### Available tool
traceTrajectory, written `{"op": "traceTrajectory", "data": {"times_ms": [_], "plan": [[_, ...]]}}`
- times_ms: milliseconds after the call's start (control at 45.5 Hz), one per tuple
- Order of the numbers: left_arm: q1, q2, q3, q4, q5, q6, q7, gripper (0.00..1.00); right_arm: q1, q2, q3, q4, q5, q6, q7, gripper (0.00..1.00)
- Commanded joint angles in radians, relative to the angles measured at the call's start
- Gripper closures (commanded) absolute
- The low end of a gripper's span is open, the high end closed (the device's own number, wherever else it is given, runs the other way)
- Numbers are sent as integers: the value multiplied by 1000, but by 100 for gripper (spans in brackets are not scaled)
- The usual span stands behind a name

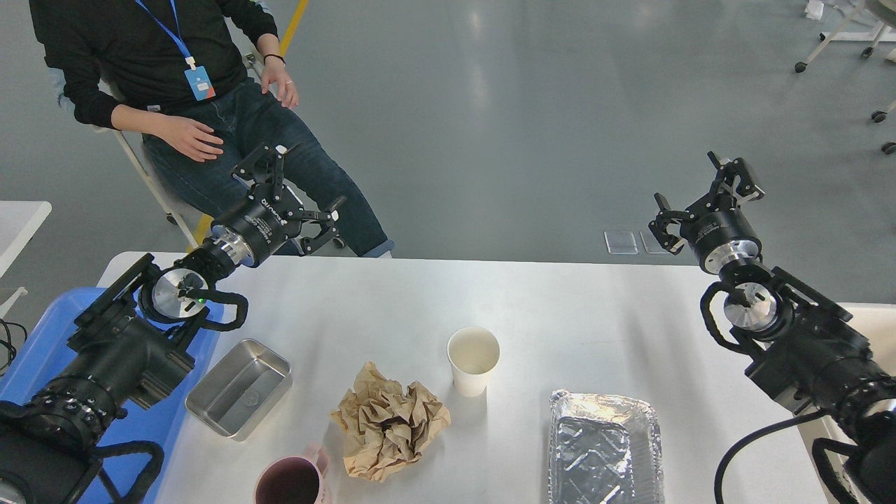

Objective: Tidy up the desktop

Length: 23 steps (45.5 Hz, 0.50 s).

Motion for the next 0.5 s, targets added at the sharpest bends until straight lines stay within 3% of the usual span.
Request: {"op": "traceTrajectory", "data": {"times_ms": [0,220,329,395,483], "plan": [[-22,99,159,-69,21,32,15,2,2,-2,0,-1,0,0,0,0],[-13,430,449,-332,52,60,14,2,2,-7,0,1,0,0,0,0],[4,611,509,-497,58,56,17,1,0,-7,0,1,0,0,0,0],[33,795,527,-661,56,56,20,1,0,-4,0,1,0,0,0,0],[76,935,526,-757,58,34,20,1,0,-2,0,1,0,0,0,0]]}}
